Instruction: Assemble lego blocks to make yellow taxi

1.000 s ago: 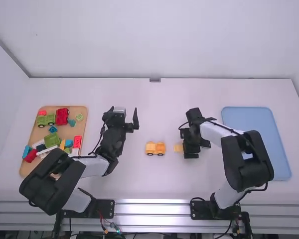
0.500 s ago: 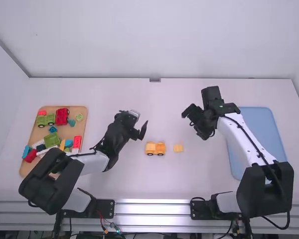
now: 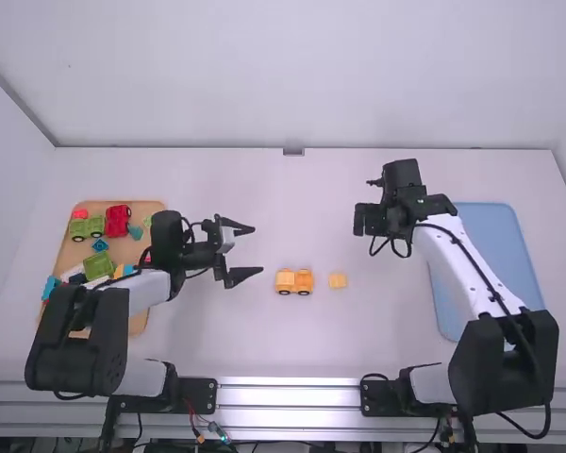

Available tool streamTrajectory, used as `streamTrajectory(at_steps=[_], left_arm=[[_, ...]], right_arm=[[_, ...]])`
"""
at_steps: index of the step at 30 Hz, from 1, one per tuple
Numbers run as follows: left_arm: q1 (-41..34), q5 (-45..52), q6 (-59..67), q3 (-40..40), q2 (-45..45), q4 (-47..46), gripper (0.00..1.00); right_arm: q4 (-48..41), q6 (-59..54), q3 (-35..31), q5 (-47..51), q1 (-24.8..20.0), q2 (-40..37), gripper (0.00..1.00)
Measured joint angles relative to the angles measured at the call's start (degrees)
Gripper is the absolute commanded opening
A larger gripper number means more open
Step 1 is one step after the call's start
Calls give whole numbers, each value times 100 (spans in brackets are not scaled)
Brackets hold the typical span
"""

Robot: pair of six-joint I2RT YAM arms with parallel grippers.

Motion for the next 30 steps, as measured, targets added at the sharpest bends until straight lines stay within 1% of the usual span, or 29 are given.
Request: streamTrajectory(at_steps=[2,3,4,7,10,12,13,15,17,21,23,26,30], left_arm=[[87,343,203,0,-2,46,99],[85,358,245,2,-4,107,99],[85,350,243,2,-7,120,99],[85,289,24,2,-9,101,99],[81,212,-201,2,-9,96,100],[50,122,-216,2,-9,-17,99],[11,42,-168,2,-11,-140,99],[-87,-70,-13,2,-7,-374,100],[-337,-240,334,81,114,-817,99],[-730,-466,977,369,505,-1464,99],[-879,-514,1296,542,730,-1687,99],[-1010,-557,1541,767,1047,-1749,99],[-1156,-601,1731,931,1423,-1644,99]], right_arm=[[168,-1161,-2,-695,2,0,99],[190,-1764,-2,-1113,0,0,99],[190,-2070,-2,-1331,0,-2,98],[234,-3589,-61,-2413,-4,0,99],[636,-4874,-411,-3403,-98,-2,99],[883,-5340,-688,-3751,-164,0,99],[1169,-5598,-927,-3978,-199,0,99],[1515,-5831,-1226,-4199,-225,4,99],[2022,-6179,-1738,-4481,-229,11,98],[2240,-6736,-2295,-4782,-229,81,99],[2247,-7038,-2439,-4896,-232,166,100],[2258,-7471,-2527,-5029,-326,426,98],[2400,-8004,-2529,-5287,-691,1032,97]])
